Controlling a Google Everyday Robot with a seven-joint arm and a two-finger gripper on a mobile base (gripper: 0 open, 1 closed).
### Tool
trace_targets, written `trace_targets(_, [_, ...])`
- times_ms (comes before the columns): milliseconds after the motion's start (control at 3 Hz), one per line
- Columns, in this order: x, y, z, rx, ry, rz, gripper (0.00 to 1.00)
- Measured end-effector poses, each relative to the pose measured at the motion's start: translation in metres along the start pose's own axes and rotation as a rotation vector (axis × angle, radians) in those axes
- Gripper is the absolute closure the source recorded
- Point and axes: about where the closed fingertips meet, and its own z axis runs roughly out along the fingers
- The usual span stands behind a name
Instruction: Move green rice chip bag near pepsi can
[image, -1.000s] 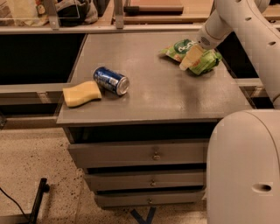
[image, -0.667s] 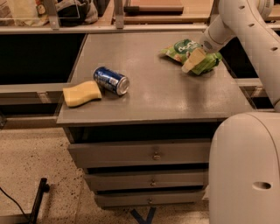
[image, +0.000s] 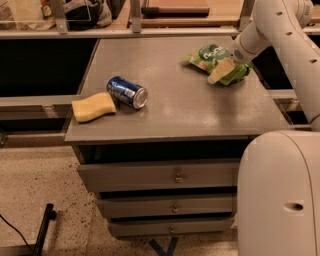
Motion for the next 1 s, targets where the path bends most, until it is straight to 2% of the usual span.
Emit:
trace_targets(667, [-0.002,-0.001,-0.004,0.000,-0.001,0.000,0.88])
trace_targets(1000, [-0.014,0.008,-0.019,-0.031,-0.054,-0.048,1.00])
